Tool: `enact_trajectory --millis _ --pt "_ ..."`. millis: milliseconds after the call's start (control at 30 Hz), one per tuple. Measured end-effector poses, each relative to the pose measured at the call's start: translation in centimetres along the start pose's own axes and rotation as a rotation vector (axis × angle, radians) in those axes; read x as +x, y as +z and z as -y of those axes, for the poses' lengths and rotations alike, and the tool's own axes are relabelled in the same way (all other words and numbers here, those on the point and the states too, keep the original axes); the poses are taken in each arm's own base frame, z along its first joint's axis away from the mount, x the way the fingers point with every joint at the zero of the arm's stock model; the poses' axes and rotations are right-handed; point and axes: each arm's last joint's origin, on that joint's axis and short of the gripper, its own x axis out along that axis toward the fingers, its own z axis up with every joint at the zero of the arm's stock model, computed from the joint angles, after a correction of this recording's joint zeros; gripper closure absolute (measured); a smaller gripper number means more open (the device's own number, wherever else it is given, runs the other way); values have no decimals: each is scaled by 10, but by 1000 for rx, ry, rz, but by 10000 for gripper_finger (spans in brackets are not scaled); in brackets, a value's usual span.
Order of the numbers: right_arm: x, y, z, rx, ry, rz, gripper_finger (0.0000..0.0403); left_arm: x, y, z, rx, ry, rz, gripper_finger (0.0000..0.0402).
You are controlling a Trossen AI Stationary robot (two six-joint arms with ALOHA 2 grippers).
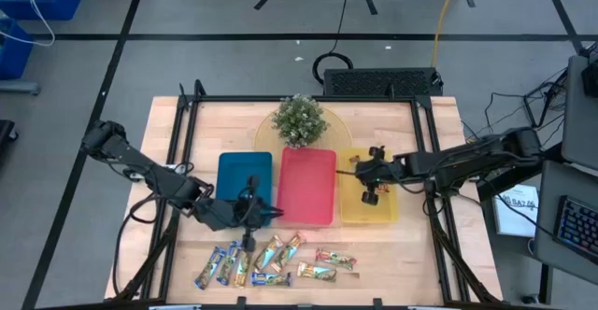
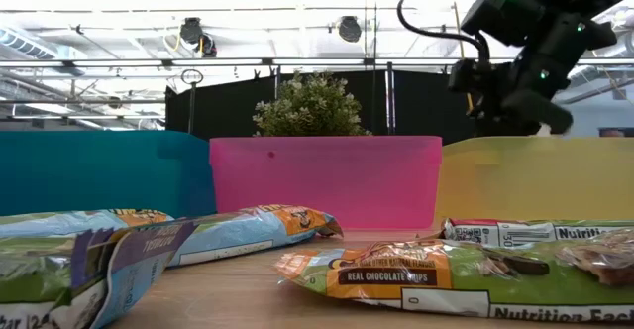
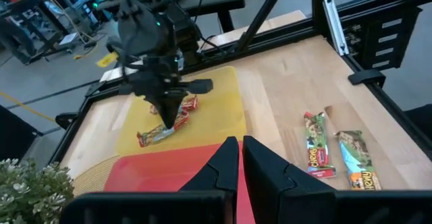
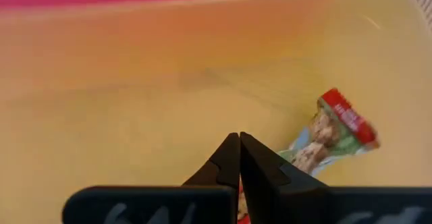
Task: Pick and place Granola Bars by type
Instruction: Put the top red granola bar into the yellow bin
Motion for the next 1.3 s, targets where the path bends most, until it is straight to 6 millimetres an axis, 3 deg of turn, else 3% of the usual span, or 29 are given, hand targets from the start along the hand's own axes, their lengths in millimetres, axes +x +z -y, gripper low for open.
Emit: enact_trajectory --millis 233,567,1000,1300 --pt "2 15 -3 -206 -67 20 402 5 -1 -9 -9 2 -10 371" --pt "29 19 13 -255 -108 -96 403 16 -9 -23 -14 7 -26 371" --pt "36 12 41 -179 -189 -191 403 20 -14 -27 -24 -28 -34 371" --pt "32 7 42 -115 -197 -235 403 19 -14 -26 -43 -48 -33 371"
